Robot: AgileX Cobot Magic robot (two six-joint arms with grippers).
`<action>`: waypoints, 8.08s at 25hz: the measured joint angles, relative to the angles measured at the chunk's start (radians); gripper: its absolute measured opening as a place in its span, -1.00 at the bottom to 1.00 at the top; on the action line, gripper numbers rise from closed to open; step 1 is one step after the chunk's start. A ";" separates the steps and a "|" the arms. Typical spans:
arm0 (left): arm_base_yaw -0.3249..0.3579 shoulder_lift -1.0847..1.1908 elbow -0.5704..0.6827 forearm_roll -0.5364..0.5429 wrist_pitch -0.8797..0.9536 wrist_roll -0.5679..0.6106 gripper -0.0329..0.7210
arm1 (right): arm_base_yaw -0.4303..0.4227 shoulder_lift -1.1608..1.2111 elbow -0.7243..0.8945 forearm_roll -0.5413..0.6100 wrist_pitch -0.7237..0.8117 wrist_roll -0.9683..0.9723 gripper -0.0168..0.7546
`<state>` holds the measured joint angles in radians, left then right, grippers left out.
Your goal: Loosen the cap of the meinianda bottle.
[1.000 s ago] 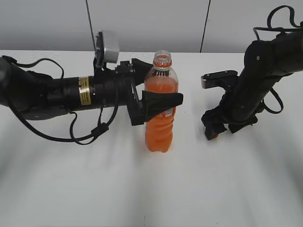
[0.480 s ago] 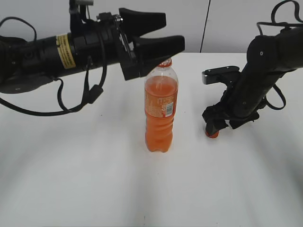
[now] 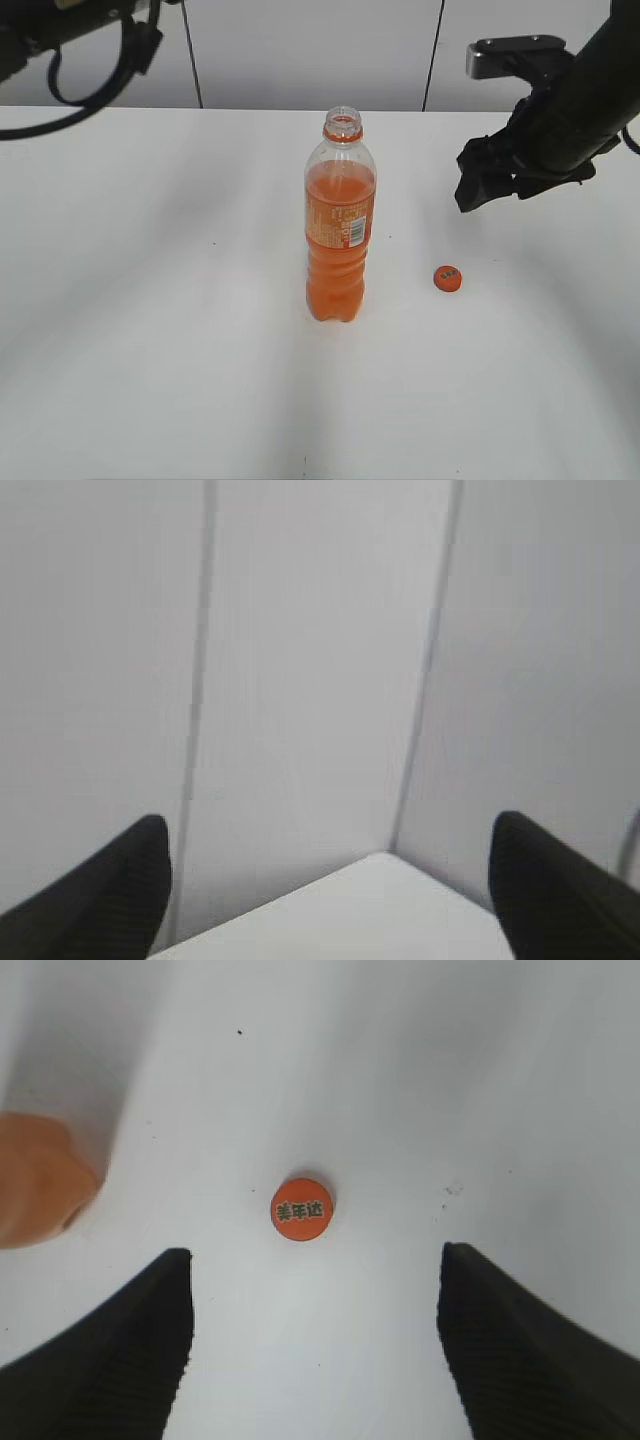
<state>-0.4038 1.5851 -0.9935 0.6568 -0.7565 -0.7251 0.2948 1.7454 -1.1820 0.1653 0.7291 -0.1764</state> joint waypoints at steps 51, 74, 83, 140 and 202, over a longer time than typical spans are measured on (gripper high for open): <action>0.311 -0.056 -0.036 -0.525 1.420 0.466 0.65 | -0.223 -0.109 0.000 -0.249 0.117 0.280 0.58; 0.311 -0.323 -0.073 -0.470 1.498 0.507 0.65 | -0.223 -0.249 0.000 -0.264 0.171 0.227 0.58; 0.311 -0.516 -0.073 -0.470 1.547 0.509 0.65 | -0.223 -0.370 0.000 -0.248 0.180 0.202 0.58; 0.311 -1.592 0.459 -0.680 1.832 0.688 0.58 | -0.223 -1.184 0.289 -0.189 0.247 0.149 0.58; 0.311 -1.592 0.459 -0.680 1.829 0.689 0.46 | -0.223 -1.752 0.674 -0.131 0.368 0.083 0.58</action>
<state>-0.0923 -0.0068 -0.5347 -0.0234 1.0727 -0.0359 0.0719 -0.0063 -0.5083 0.0344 1.0974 -0.0937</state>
